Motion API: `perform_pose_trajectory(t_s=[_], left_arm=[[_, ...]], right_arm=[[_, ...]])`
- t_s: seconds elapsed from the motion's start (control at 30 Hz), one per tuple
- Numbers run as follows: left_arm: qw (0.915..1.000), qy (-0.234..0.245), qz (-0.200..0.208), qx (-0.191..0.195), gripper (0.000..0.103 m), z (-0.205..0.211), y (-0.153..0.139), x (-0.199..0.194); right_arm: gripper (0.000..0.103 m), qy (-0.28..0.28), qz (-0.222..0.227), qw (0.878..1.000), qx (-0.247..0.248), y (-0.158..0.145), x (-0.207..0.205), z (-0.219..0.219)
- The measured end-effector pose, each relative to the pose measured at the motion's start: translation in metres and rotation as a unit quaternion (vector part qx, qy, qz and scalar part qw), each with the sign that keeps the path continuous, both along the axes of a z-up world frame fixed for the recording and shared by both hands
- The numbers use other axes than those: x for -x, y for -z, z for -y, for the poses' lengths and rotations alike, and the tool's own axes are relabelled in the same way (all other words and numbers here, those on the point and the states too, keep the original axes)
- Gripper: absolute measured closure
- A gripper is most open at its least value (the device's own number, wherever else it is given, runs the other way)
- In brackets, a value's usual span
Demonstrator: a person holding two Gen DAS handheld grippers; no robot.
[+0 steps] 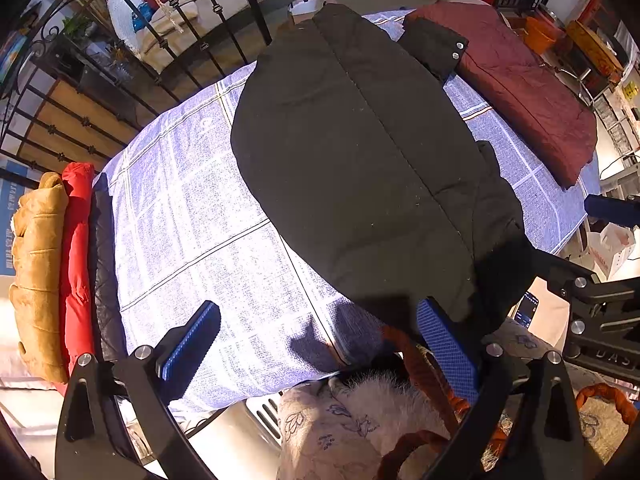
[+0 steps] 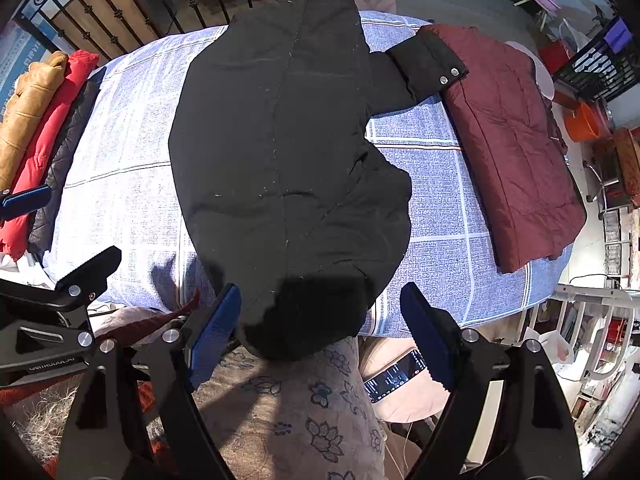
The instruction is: Fold large clothes
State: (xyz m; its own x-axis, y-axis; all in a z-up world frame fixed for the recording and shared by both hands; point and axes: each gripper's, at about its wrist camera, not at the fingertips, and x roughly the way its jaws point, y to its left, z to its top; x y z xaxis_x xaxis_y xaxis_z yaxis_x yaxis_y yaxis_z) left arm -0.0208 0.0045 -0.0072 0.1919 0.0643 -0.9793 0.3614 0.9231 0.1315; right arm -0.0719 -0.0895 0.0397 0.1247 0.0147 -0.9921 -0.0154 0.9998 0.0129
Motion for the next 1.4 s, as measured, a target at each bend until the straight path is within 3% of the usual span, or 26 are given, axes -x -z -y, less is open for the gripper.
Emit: perform_pose_trajectory(t_s=[1.4], left_arm=[[0.9999, -0.005, -0.010, -0.002, 0.006, -0.0014, 0.0049, -0.0003]], right_arm=[[0.022, -0.001, -0.005, 1.000, -0.005, 0.0039, -0.0038, -0.0043]])
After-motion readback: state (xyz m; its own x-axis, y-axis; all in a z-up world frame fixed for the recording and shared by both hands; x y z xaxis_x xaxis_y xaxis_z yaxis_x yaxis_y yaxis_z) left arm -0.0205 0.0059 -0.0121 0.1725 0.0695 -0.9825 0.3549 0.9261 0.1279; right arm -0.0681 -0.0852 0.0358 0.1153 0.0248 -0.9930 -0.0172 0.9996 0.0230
